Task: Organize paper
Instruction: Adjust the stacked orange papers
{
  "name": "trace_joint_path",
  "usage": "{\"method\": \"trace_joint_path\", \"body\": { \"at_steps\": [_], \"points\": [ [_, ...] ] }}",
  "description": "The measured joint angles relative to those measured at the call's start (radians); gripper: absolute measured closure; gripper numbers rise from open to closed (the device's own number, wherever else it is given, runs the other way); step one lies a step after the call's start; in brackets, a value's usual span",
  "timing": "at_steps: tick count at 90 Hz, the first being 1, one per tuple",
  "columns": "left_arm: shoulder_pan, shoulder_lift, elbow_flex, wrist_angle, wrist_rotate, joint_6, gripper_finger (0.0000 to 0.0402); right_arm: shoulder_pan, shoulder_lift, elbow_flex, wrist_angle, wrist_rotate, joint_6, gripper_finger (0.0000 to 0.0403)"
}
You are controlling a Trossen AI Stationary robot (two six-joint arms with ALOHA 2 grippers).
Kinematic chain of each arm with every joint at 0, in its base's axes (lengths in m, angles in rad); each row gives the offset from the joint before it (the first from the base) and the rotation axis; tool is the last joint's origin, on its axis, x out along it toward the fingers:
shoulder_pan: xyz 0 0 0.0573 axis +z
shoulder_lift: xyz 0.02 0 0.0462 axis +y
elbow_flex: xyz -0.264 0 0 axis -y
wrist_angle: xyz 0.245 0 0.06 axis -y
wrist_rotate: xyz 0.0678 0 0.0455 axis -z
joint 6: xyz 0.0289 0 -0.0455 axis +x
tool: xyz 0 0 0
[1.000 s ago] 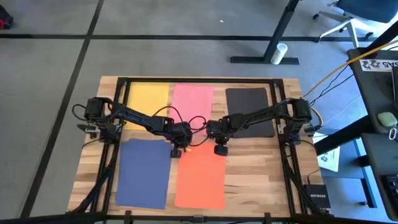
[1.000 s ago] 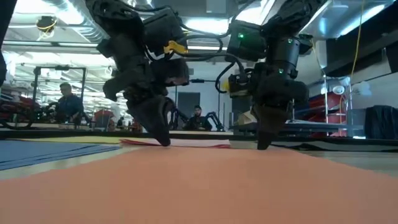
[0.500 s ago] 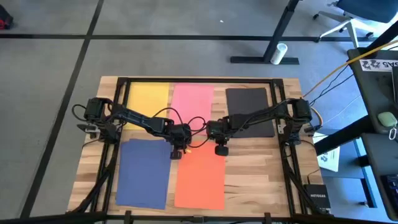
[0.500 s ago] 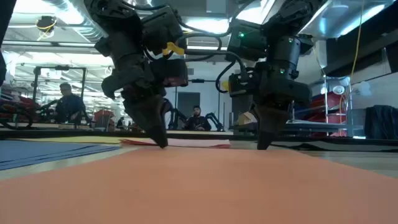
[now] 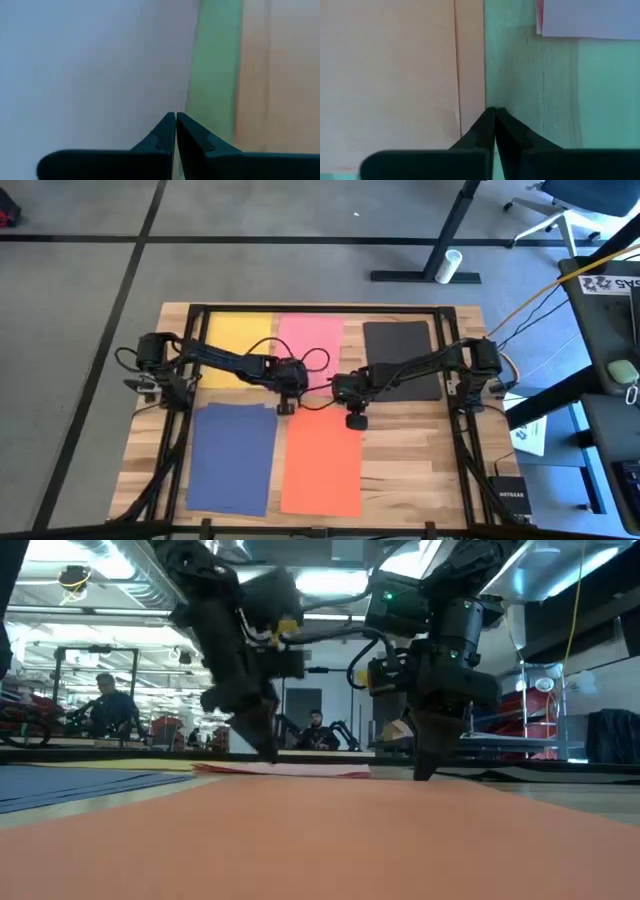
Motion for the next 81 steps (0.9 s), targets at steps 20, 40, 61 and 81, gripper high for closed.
{"method": "trace_joint_path", "body": {
  "at_steps": [20,40,61,81],
  "points": [
    [-0.033,0.010,0.000,-0.004,0.048,0.005,0.0402,0.000,0.000,0.000,-0.001,0.001,-0.001,0.0403],
    [-0.052,0.010,0.000,0.000,0.053,-0.007,0.0402,0.000,0.000,0.000,-0.001,0.001,-0.001,0.0403],
    [-0.071,0.057,0.005,0.014,0.058,-0.031,0.0402,-0.001,0.000,0.000,-0.001,-0.001,-0.002,0.0403],
    [-0.098,0.067,0.004,0.015,0.042,-0.065,0.0402,-0.001,0.000,0.000,-0.002,-0.008,-0.003,0.0403]
  ]
}}
